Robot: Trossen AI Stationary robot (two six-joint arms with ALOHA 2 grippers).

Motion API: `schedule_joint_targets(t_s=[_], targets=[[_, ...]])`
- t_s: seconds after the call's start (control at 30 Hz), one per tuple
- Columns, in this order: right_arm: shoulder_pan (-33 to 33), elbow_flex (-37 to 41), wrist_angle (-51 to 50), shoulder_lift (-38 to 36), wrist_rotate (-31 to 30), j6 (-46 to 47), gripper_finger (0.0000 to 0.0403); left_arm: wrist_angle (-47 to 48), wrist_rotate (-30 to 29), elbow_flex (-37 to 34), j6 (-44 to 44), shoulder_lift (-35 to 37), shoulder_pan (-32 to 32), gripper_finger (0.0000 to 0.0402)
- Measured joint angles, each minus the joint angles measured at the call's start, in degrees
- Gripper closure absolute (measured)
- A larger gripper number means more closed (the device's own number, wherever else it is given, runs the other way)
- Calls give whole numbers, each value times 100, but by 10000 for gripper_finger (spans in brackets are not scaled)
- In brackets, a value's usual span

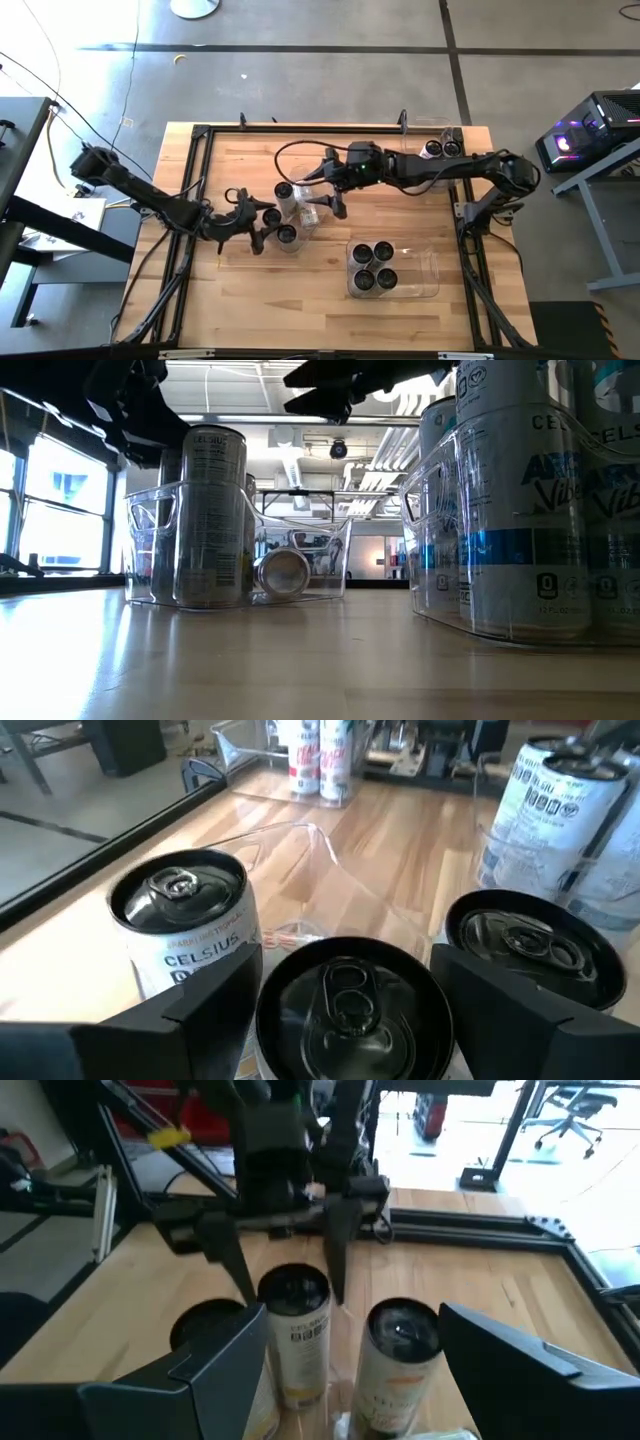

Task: Sort soda cans
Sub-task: Adjust the white/yellow soda cans

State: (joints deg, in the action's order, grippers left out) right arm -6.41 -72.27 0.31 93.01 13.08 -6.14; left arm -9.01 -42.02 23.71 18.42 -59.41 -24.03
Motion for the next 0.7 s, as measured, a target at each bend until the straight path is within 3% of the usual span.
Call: schedule_joint_targets(t_s=[0.13, 0.33, 0.5, 0.63, 0.7], targets=[[7, 0, -131, 189, 4, 29, 114, 986, 3, 479, 68, 157, -20, 119], [24, -363, -732, 697, -308, 1031, 114, 2917, -47, 1397, 672, 314, -133, 119], [246, -1003, -1775, 1322, -1223, 1227, 114, 4991, -48, 1987, 2262, 314, -133, 119], [373, -1510, -2442, 1730, -1623, 1550, 114, 6413, 151, 1913, 3874, 311, -135, 119], [402, -1686, -2691, 1882, -1752, 1728, 114, 6674, 181, 1672, 4546, 311, -165, 119]])
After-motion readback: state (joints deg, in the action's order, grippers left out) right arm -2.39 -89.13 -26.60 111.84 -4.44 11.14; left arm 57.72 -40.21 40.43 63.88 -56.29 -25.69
